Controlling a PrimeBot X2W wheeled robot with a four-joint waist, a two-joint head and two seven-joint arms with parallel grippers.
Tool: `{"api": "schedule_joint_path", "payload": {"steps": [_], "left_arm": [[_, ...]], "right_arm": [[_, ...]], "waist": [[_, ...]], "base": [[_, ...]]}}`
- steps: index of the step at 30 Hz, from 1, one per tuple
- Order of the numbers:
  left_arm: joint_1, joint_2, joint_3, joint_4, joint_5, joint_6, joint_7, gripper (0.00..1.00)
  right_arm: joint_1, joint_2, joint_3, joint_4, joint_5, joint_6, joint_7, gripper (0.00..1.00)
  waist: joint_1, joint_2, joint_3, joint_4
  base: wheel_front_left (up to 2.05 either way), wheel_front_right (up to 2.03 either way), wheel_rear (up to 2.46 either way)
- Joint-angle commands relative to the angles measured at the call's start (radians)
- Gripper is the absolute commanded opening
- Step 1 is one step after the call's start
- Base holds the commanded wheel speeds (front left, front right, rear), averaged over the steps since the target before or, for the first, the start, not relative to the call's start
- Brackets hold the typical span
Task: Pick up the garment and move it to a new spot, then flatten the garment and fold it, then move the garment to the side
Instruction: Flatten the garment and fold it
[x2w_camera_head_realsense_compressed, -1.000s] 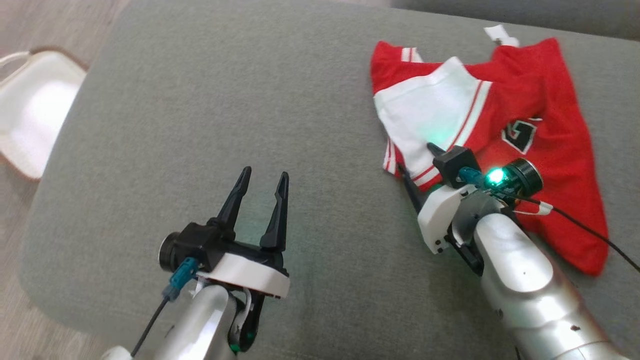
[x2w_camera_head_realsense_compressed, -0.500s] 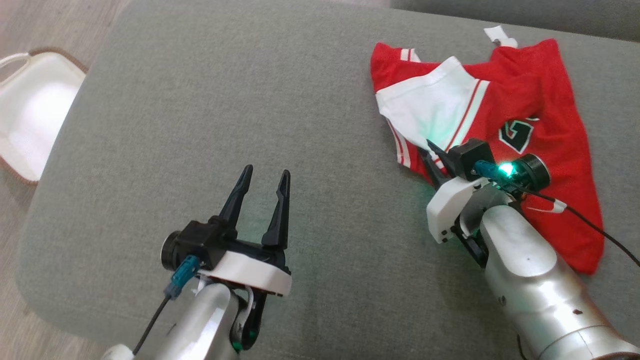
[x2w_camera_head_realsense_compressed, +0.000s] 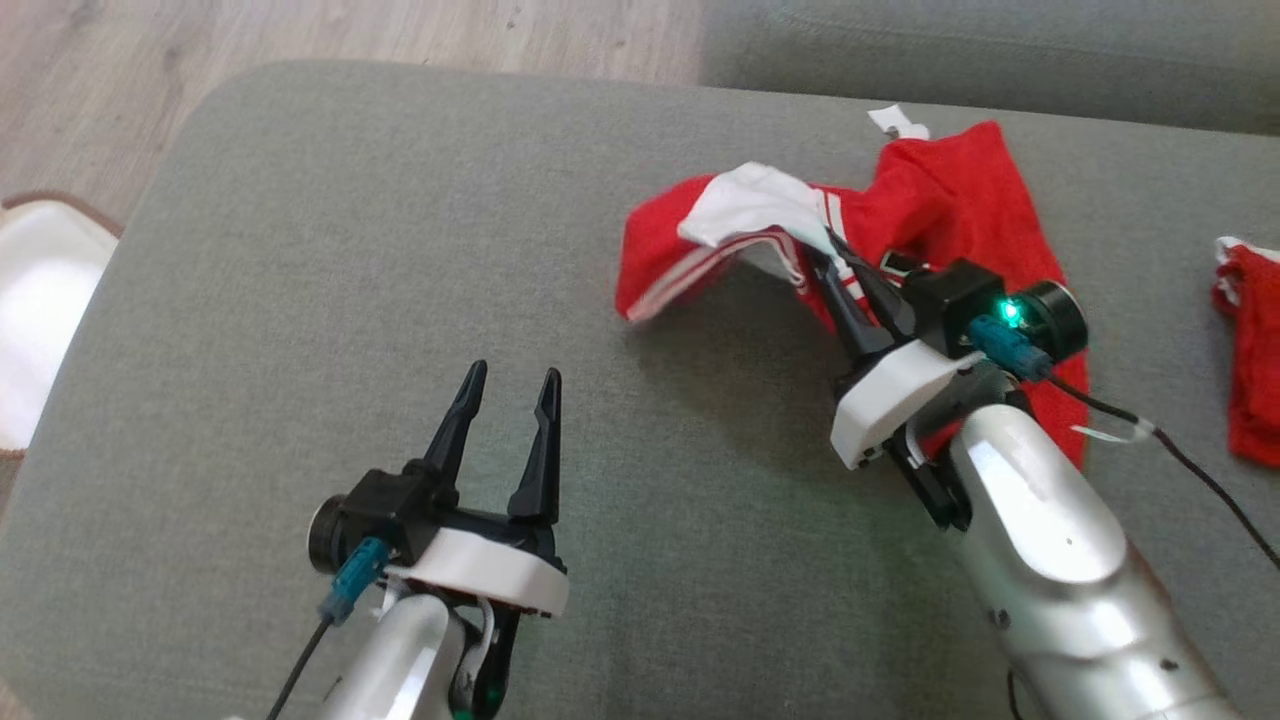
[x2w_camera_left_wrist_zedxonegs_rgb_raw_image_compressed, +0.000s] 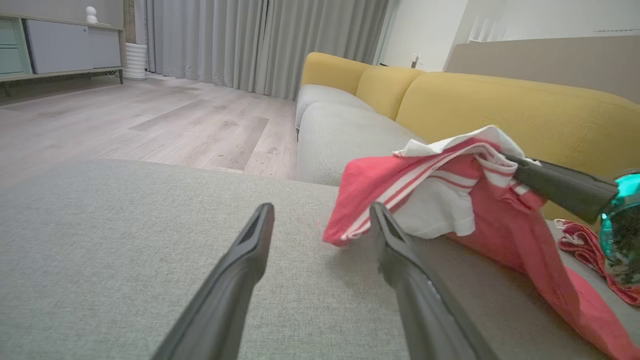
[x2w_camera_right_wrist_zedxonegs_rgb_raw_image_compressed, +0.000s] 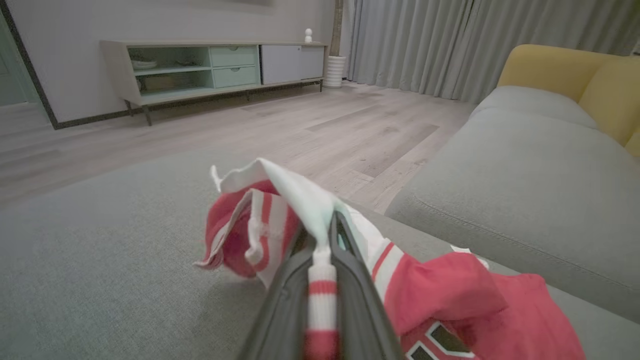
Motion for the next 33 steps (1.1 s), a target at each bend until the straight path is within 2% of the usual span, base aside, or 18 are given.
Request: {"api": "schedule_joint_path", "payload": {"steps": [1,9,14,19,26,30,33], "left_arm": [[-0.020,0.006,0.037,-0.032,0.008,0.002,-0.010,1.00],[-0.029,0.004,0.020,-0.031,0.008,-0.011,-0.010,1.00],[-0.039,0.003,0.003,-0.024,-0.001,-0.011,-0.010,1.00],[-0.035,0.002,0.010,-0.018,-0.003,-0.006,-0.010,1.00],[-0.021,0.021,0.031,-0.019,0.005,0.001,-0.010,1.00],[-0.021,0.021,0.030,-0.026,0.007,0.001,-0.010,1.00],[-0.028,0.017,0.016,-0.032,0.006,-0.005,-0.010,1.00]], "right_arm": [[-0.008,0.020,0.001,-0.078,0.003,-0.001,0.015,0.00],[0.017,0.020,-0.046,-0.295,-0.017,-0.001,0.144,0.00],[0.007,0.019,-0.058,-0.345,-0.065,-0.001,0.211,0.00],[0.029,0.007,-0.049,-0.378,-0.064,-0.001,0.249,0.00],[0.136,-0.039,0.009,-0.511,0.038,-0.001,0.341,0.00],[0.176,-0.095,0.031,-0.626,0.121,-0.001,0.437,0.00],[0.160,-0.146,0.034,-0.661,0.151,-0.001,0.500,0.00]], "waist": [[0.0002,0.0000,-0.004,-0.005],[0.0002,0.0000,0.024,0.042],[0.0002,0.0000,0.038,0.096],[0.0002,0.0000,0.030,0.103],[0.0002,0.0000,-0.004,0.066],[0.0002,0.0000,0.000,0.061],[0.0002,0.0000,0.023,0.076]], "base": [[0.00,0.00,0.00],[0.00,0.00,0.00],[0.00,0.00,0.00],[0.00,0.00,0.00],[0.00,0.00,0.00],[0.00,0.00,0.00],[0.00,0.00,0.00]]}}
